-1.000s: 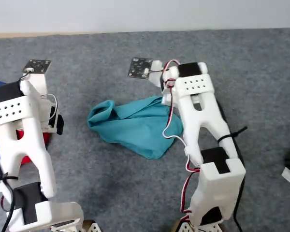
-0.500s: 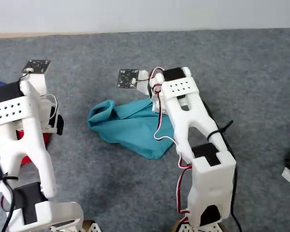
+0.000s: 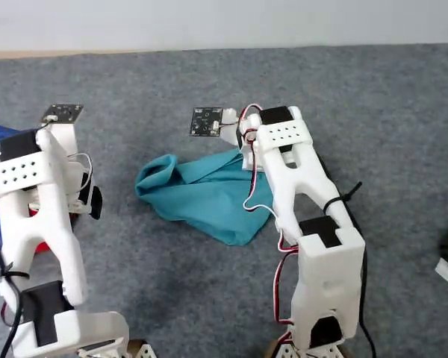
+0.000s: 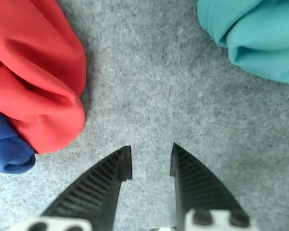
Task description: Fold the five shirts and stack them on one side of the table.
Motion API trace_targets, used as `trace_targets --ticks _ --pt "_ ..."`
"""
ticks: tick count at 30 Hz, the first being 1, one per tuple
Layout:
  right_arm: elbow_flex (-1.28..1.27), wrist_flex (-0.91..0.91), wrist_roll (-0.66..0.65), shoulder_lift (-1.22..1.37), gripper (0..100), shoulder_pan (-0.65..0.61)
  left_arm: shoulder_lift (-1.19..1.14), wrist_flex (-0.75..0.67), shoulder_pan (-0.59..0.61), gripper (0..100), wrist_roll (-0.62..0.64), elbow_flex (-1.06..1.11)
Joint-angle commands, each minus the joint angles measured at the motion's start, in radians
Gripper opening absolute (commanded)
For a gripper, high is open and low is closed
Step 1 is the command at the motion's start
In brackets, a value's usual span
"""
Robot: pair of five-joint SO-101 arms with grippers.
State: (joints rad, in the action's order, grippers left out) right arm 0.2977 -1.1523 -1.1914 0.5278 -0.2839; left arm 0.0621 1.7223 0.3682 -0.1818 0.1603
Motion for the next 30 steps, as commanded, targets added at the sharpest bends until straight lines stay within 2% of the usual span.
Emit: trace_targets --ticks 1,3,9,26,30 --pt "0.052 0.045 -0.021 0.010 22.5 0.025 0.034 -0.020 0.008 14 0.009 -0.004" --pt "0.054 0.054 -0.021 0.018 21.7 0.027 0.034 -0.020 0.006 14 0.009 -0.004" --pt "0.054 0.058 -0.021 0.018 8.7 0.005 0.034 -0.020 0.005 14 0.009 -0.004" --pt "0.114 0.059 -0.021 0.051 8.5 -0.035 0.034 -0.020 0.006 14 0.009 -0.002" --pt "0.114 0.056 -0.021 0.056 1.9 -0.038 0.034 -0.020 0.006 14 0.009 -0.002"
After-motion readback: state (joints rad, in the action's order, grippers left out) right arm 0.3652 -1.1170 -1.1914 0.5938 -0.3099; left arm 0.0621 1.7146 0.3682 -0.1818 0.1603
